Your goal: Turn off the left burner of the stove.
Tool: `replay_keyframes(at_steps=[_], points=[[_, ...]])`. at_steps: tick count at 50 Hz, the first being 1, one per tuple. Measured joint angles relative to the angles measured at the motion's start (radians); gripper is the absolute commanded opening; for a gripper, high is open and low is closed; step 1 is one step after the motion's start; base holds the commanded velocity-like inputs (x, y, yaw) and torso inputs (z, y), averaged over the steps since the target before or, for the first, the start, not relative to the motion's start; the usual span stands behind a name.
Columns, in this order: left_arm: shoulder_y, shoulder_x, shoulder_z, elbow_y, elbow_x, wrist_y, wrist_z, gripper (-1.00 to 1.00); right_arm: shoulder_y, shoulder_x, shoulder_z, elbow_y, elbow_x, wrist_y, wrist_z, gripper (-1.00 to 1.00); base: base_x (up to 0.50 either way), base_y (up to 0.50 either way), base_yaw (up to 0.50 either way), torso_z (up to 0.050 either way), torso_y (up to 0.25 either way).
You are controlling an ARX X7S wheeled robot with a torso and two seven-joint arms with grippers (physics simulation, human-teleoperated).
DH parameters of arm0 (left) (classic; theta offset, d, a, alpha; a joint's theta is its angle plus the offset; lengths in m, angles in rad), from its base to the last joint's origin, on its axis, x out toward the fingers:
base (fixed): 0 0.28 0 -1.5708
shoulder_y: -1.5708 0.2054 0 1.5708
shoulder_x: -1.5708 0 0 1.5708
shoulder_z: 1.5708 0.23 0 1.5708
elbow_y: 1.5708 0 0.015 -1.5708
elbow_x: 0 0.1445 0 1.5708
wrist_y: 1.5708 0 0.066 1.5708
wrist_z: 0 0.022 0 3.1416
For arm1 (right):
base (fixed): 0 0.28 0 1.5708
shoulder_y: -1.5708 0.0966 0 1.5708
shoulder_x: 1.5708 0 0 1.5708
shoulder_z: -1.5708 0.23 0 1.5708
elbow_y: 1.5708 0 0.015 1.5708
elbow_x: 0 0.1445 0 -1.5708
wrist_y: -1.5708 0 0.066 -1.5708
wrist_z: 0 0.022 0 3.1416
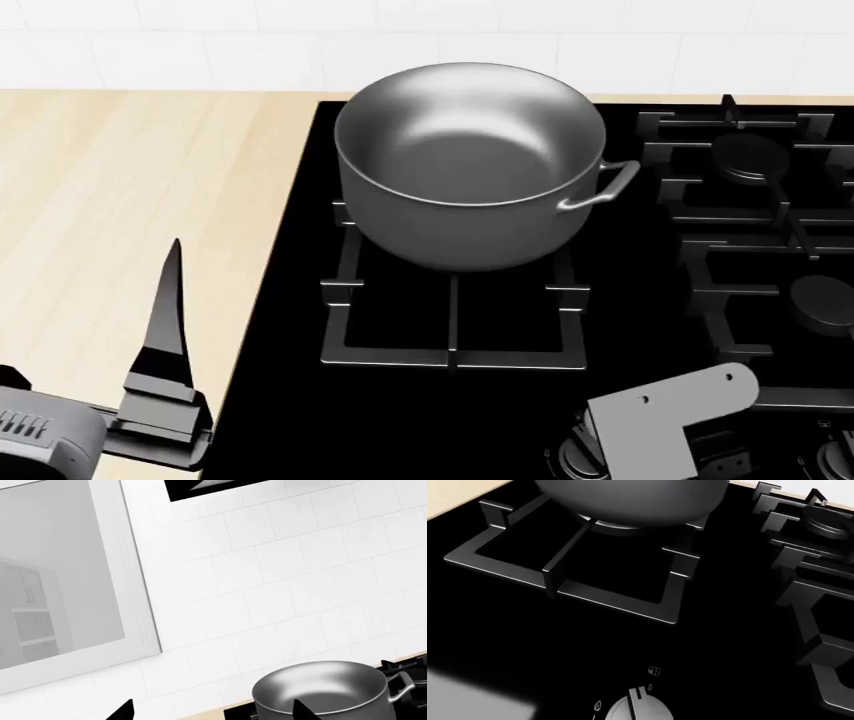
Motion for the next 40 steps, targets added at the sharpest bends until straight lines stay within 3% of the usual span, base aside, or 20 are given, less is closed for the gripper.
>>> replay_keyframes(at_steps=[40], points=[[0.003,0.000,0.011,0.000,0.008,-0.001,0.000,1.00,-0.011,0.035,-0.006,0.006,0.004,-0.034,-0.049,1.00,0.00,0.00,0.00,0.000,0.000]])
